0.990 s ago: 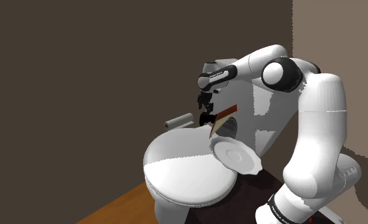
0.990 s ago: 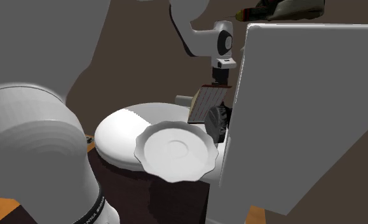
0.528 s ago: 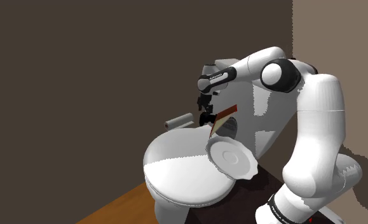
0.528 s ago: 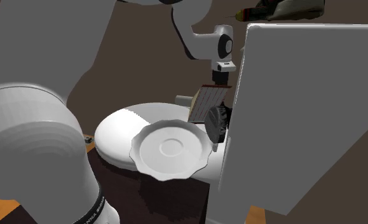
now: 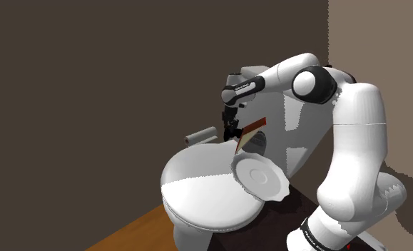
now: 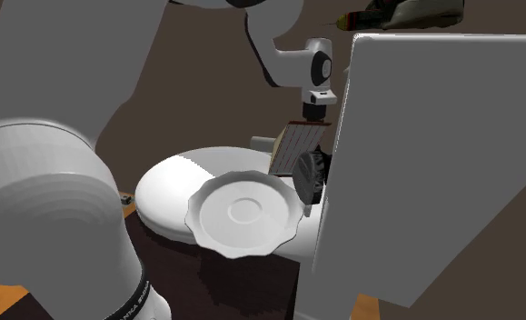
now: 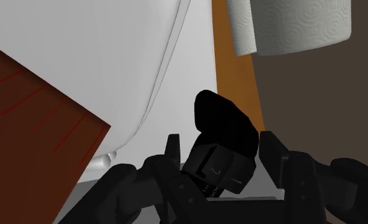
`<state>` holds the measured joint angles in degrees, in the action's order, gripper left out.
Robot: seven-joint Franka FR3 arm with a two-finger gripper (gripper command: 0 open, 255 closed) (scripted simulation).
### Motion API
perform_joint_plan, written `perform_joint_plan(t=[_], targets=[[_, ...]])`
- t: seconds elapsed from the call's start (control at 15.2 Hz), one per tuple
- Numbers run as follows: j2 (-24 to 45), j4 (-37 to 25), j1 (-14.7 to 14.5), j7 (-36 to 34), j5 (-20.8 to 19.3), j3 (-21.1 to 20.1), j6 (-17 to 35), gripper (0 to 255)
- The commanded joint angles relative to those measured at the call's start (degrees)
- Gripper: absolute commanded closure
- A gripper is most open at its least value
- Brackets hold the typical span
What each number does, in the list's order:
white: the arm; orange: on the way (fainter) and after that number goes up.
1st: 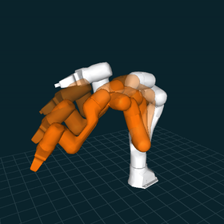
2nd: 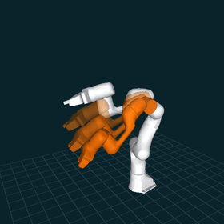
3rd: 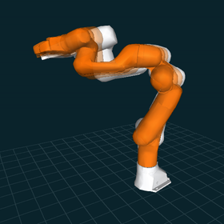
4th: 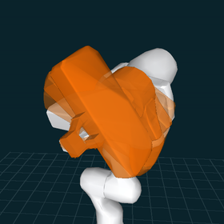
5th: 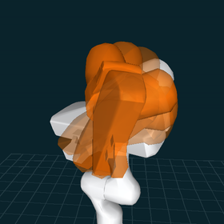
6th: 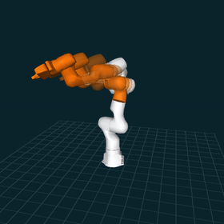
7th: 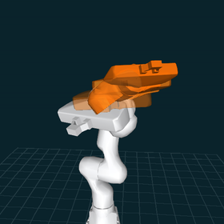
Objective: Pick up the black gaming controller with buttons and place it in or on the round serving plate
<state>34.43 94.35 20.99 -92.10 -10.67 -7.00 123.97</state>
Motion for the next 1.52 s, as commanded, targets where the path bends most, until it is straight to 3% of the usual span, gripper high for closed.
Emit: perform_joint_plan(t=[0.0, 0.53, 1.12, 1.19, 1.25, 1.45], targets=[[1.41, 0.18, 1.00, 0.71, 0.04, 1.03, 1.03, 255], [-2.35, -0.71, 2.00, 1.40, 0.31, -0.03, -3.69, 255], [-5.69, -2.78, 0.58, 2.78, 2.02, 1.49, -8.88, 255], [-4.99, -1.11, 0.03, 2.41, 5.10, 0.37, -8.71, 255], [-5.00, -1.11, 0.01, 2.42, 5.12, 0.40, -8.71, 0], [-1.76, -2.48, -0.71, -2.22, 2.53, 2.74, -4.91, 0]])
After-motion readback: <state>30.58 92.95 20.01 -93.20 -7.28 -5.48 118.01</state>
